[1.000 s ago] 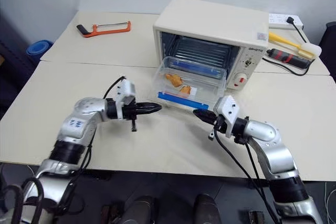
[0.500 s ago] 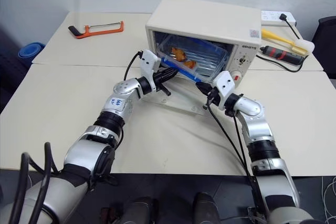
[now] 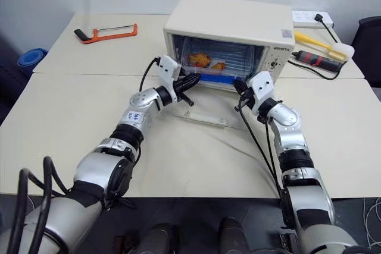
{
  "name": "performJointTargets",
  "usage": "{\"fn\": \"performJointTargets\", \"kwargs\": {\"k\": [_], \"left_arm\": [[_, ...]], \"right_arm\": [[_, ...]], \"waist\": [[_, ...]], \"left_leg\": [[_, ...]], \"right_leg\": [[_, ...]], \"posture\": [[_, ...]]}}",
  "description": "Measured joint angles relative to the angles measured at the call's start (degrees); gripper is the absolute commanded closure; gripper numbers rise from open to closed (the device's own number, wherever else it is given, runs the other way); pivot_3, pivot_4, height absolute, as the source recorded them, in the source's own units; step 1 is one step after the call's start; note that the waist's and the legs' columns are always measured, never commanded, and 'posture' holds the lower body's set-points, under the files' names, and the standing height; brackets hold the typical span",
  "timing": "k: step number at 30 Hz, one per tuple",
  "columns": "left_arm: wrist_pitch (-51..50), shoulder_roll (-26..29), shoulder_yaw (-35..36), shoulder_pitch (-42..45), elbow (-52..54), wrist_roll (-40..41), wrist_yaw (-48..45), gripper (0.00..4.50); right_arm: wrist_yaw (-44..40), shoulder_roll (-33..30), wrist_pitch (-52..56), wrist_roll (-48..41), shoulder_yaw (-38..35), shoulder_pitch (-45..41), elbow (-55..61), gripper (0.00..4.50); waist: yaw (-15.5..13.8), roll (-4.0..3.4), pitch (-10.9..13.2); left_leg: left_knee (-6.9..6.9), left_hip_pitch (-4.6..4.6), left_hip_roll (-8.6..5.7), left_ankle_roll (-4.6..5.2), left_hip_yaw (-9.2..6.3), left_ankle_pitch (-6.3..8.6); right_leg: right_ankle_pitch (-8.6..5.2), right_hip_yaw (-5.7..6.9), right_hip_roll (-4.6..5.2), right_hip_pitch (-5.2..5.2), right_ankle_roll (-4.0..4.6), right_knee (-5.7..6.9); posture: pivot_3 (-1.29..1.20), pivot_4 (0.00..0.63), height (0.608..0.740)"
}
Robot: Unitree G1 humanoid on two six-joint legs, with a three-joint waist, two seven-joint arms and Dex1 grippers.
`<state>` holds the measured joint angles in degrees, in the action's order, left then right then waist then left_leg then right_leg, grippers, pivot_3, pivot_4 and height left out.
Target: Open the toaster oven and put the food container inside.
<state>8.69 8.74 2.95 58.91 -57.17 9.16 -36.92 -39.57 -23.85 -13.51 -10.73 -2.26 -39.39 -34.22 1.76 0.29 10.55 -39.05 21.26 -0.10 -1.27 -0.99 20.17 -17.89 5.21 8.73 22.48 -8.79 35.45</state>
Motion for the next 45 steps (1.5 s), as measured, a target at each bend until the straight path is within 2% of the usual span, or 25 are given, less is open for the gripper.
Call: {"fn": "performJointTargets", "kwargs": {"k": [3, 6, 7, 9, 13, 15, 19, 23, 29, 35, 39, 42, 45], "left_arm": [[-3.1, 2.7, 0.2, -6.3, 9.0, 1.2, -3.1, 4.50], [-10.5, 6.7, 0.5, -14.6, 25.5, 6.2, -8.7, 4.50], [-13.3, 8.5, 0.5, -17.2, 31.1, 8.1, -10.6, 4.21], [-18.4, 13.1, 1.0, -21.7, 40.8, 12.1, -14.3, 3.93], [-24.8, 24.2, 5.1, -30.0, 53.5, 18.1, -21.2, 2.77], [-26.1, 27.4, 6.6, -32.7, 56.5, 19.8, -23.6, 2.18], [-26.9, 29.2, 7.5, -34.6, 58.2, 20.7, -25.2, 1.02], [-29.5, 29.0, 9.7, -34.6, 58.6, 23.6, -23.3, 0.04], [-29.5, 27.3, 11.0, -35.6, 58.7, 24.9, -20.7, 0.04], [-30.4, 25.9, 11.9, -35.2, 60.7, 26.8, -18.1, 0.04], [-30.4, 22.9, 11.7, -31.0, 59.7, 26.8, -14.1, 0.04], [-29.1, 22.7, 11.6, -28.7, 57.1, 26.2, -13.2, 0.04], [-27.4, 22.7, 11.5, -28.2, 54.6, 24.5, -13.3, 0.04]], "right_arm": [[-1.3, -1.1, 3.3, -1.6, -0.5, 5.9, 7.3, 4.49], [-4.1, -3.4, 8.0, -4.8, -1.3, 12.4, 16.5, 4.49], [-5.4, -4.3, 9.0, -6.0, -1.6, 14.4, 19.0, 4.50], [-7.7, -6.5, 10.3, -7.7, -2.7, 17.8, 22.1, 4.50], [-10.6, -11.8, 10.2, -7.5, -5.1, 20.2, 19.4, 4.50], [-12.1, -12.9, 9.0, -6.3, -5.2, 18.6, 14.1, 4.50], [-16.0, -11.6, 4.7, -3.6, -2.8, 14.9, 3.4, 4.50], [-18.5, -9.6, -0.1, -2.4, -2.3, 11.9, -1.4, 4.50], [-24.0, -4.7, -0.4, -7.3, -2.7, 13.0, 1.3, 4.50], [-22.5, -3.4, 7.1, -14.8, -5.8, 12.2, 10.3, 4.50], [-17.2, 0.4, 9.2, -18.4, -8.7, 3.7, 11.2, 4.50], [-15.0, 1.9, 9.7, -20.0, -10.7, -4.3, 8.9, 4.50], [-14.2, 2.2, 9.6, -20.3, -11.9, -7.0, 6.4, 4.50]], "waist": [[0.1, -0.01, 0.0], [0.1, -0.02, 0.0], [0.0, -0.02, 0.0], [0.0, -0.02, 0.0], [-0.1, -0.04, 0.0], [-0.3, -0.04, 0.0], [-0.4, -0.04, 0.0], [0.0, -0.04, 0.0], [0.1, -0.07, 0.0], [-0.2, -0.07, 0.0], [0.0, -0.09, 0.0], [0.1, -0.11, 0.0], [0.0, -0.11, 0.0]], "left_leg": [[0.02, 0.01, 0.02, 0.00, 0.05, 0.00], [-0.02, 0.02, 0.06, 0.00, 0.07, 0.00], [-0.02, 0.02, 0.06, 0.00, 0.07, 0.00], [-0.04, 0.00, 0.06, 0.00, 0.07, 0.00], [-0.05, -0.12, 0.06, 0.00, 0.13, 0.00], [-0.07, -0.16, 0.07, 0.00, 0.11, 0.00], [-0.08, -0.15, 0.06, -0.01, 0.11, 0.00], [-0.06, -0.17, 0.10, -0.01, 0.10, 0.00], [-0.07, -0.16, 0.14, -0.04, 0.10, -0.01], [-0.10, -0.14, 0.11, -0.05, 0.04, 0.00], [-0.11, -0.16, 0.11, -0.10, 0.05, -0.03], [-0.02, -0.19, 0.12, -0.12, 0.04, -0.03], [-0.01, -0.15, 0.09, -0.10, 0.02, -0.02]], "right_leg": [[0.00, 0.01, 0.02, 0.09, 0.00, 0.04], [0.00, -0.01, 0.02, 0.10, 0.01, 0.07], [0.00, -0.02, 0.02, 0.10, 0.01, 0.06], [0.00, -0.05, 0.02, 0.06, 0.01, 0.06], [-0.01, -0.10, 0.02, -0.04, 0.02, 0.04], [-0.01, -0.09, 0.02, -0.10, 0.03, 0.03], [-0.01, -0.08, 0.02, -0.10, 0.03, 0.04], [-0.01, -0.07, 0.00, -0.09, 0.03, 0.06], [-0.01, -0.07, -0.02, -0.06, 0.04, 0.07], [-0.01, -0.06, 0.00, -0.07, 0.05, 0.08], [-0.01, -0.07, -0.01, -0.03, 0.05, 0.16], [-0.01, -0.05, -0.03, 0.00, 0.06, 0.17], [-0.01, -0.04, -0.01, -0.01, 0.06, 0.15]], "posture": [[0.00, 0.150, 0.740], [0.00, 0.150, 0.740], [0.00, 0.150, 0.740], [0.00, 0.150, 0.740], [0.00, 0.150, 0.740], [0.00, 0.150, 0.740], [0.00, 0.150, 0.740], [0.00, 0.150, 0.740], [0.00, 0.150, 0.740], [0.00, 0.150, 0.740], [0.00, 0.150, 0.740], [0.00, 0.150, 0.740], [0.00, 0.150, 0.740]]}}
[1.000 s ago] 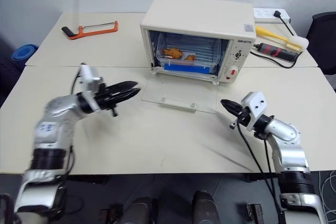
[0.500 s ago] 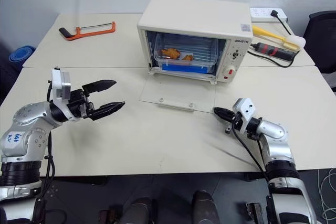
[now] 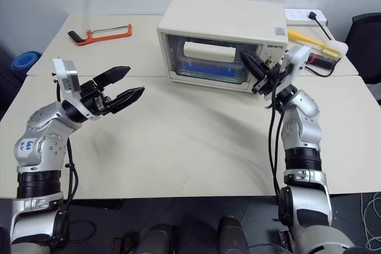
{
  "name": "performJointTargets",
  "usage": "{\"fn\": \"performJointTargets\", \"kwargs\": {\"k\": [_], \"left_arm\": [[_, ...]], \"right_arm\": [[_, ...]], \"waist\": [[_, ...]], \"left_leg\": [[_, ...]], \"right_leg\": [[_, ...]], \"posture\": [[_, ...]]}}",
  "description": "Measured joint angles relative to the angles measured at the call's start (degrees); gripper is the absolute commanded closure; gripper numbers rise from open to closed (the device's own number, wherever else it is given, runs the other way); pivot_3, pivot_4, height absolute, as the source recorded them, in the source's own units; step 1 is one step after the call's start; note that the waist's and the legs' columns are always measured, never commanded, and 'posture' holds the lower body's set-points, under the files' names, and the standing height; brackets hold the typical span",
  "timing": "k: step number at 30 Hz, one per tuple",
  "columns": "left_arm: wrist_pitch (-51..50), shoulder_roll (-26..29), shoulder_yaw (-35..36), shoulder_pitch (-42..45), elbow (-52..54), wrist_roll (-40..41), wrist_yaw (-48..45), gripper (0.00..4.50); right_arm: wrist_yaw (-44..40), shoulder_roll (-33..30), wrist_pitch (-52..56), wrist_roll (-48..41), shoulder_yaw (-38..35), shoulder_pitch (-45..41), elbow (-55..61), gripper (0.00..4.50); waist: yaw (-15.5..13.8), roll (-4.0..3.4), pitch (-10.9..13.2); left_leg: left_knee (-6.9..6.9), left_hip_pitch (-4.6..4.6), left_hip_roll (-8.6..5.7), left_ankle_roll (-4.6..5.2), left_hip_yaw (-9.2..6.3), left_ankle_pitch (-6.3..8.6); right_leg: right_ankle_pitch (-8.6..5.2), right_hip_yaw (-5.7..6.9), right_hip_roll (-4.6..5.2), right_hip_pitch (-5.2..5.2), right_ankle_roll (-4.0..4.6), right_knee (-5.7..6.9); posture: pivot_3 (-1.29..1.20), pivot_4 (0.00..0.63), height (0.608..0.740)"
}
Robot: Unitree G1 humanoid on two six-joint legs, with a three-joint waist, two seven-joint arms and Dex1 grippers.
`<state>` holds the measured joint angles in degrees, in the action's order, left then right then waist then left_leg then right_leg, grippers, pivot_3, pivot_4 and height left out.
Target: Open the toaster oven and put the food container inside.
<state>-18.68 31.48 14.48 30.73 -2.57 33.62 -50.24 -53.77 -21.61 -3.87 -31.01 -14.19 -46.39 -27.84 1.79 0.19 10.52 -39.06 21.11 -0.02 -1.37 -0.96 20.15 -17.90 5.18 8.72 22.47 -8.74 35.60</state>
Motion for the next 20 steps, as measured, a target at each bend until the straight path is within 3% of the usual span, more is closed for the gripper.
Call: {"fn": "performJointTargets", "kwargs": {"k": [1, 4, 9, 16, 20], "left_arm": [[1.5, 0.0, -0.1, 0.0, -1.2, -1.0, -0.2, 0.04], [5.2, 1.1, -1.1, -0.3, -2.9, -3.8, -1.7, 0.00], [11.5, 7.2, -1.5, -7.7, -4.5, -7.6, -8.1, 0.00], [18.4, 11.1, -1.4, -21.6, -4.6, -10.2, -14.3, 0.00], [19.0, 11.6, -1.1, -25.2, -2.2, -10.6, -13.9, 0.00]], "right_arm": [[0.0, 0.2, 0.0, 0.0, -0.1, -0.2, -0.7, 4.50], [-1.8, -1.1, 2.3, -0.3, 0.5, 1.6, 1.8, 3.94], [-10.8, -10.6, 8.8, -0.8, 3.7, 14.5, 14.9, 2.24], [-23.6, -18.7, 6.3, 1.8, 7.8, 30.1, 23.7, 0.03], [-25.8, -18.7, 2.4, 3.9, 8.9, 31.7, 22.5, 0.03]], "waist": [[-0.1, 0.00, 0.0], [-0.2, 0.00, 0.0], [-0.1, -0.01, 0.0], [-0.3, -0.02, 0.0], [-0.9, -0.02, 0.0]], "left_leg": [[-0.01, 0.04, -0.01, 0.01, -0.01, 0.00], [-0.02, 0.08, -0.02, 0.00, -0.03, 0.00], [0.08, 0.03, 0.00, 0.01, 0.07, 0.01], [-0.04, 0.00, 0.03, 0.04, 0.17, 0.02], [-0.09, -0.02, 0.02, 0.06, 0.17, 0.03]], "right_leg": [[0.00, 0.00, 0.01, 0.01, 0.00, -0.01], [0.00, 0.02, 0.01, 0.01, 0.00, -0.02], [0.00, 0.03, 0.01, 0.03, 0.00, -0.06], [0.00, -0.03, 0.01, -0.01, 0.00, -0.06], [0.01, -0.04, 0.04, -0.04, 0.01, -0.06]], "posture": [[0.00, 0.150, 0.740], [0.00, 0.150, 0.740], [0.00, 0.150, 0.740], [0.00, 0.150, 0.740], [0.00, 0.150, 0.740]]}}
